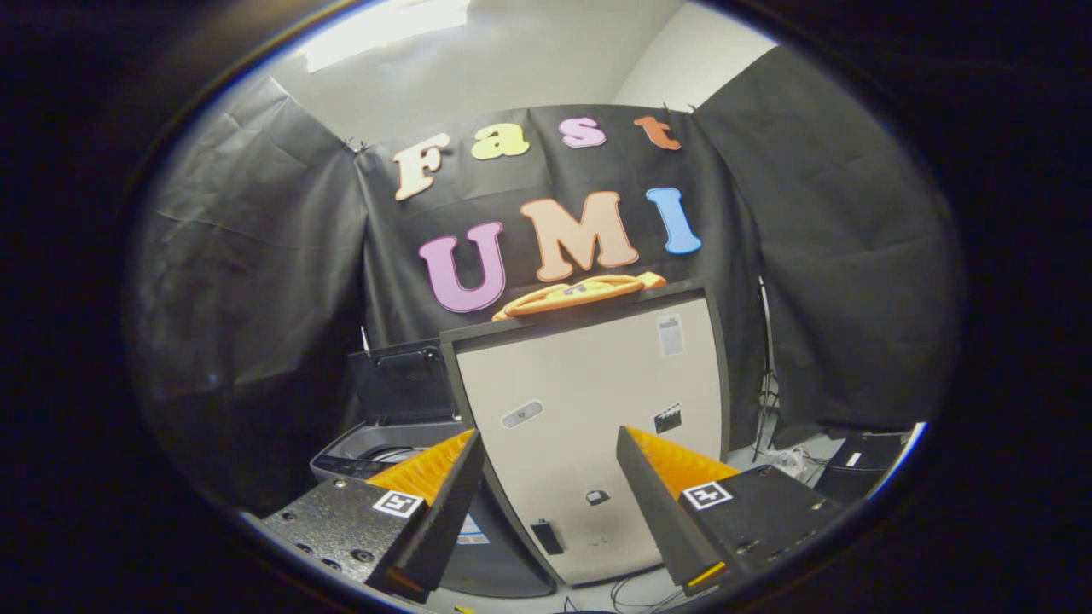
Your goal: Put the clothes into the washing machine and then close the washing machine lid.
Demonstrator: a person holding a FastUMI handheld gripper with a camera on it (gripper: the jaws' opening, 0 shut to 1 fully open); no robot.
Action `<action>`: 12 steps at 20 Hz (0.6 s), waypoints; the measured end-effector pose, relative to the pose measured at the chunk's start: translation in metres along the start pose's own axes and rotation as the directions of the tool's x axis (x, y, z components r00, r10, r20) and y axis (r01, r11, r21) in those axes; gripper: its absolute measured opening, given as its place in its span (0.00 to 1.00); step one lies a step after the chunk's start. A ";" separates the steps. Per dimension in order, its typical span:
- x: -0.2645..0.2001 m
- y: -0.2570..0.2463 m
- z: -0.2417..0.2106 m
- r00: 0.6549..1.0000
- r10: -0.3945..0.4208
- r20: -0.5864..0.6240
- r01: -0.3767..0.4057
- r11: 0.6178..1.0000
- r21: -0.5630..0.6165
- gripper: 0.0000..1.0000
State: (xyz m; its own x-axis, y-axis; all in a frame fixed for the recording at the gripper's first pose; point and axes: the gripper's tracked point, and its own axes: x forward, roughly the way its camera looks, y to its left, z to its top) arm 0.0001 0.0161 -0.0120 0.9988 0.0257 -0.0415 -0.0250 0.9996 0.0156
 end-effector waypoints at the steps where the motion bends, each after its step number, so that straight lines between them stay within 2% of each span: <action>1: 0.000 0.003 0.001 1.000 0.006 -0.004 -0.006 1.000 0.001 0.95; 6: 0.002 0.006 0.016 1.000 0.004 -0.002 -0.004 0.999 -0.038 0.95; 9: 0.014 0.011 0.035 1.000 0.014 -0.003 -0.014 1.000 -0.006 0.95; 12: 0.031 0.005 0.063 1.000 -0.007 -0.014 0.007 0.999 -0.035 0.95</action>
State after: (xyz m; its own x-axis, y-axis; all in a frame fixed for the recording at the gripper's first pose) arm 0.0336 0.0207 0.0499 0.9983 0.0188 -0.0555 -0.0199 0.9996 -0.0196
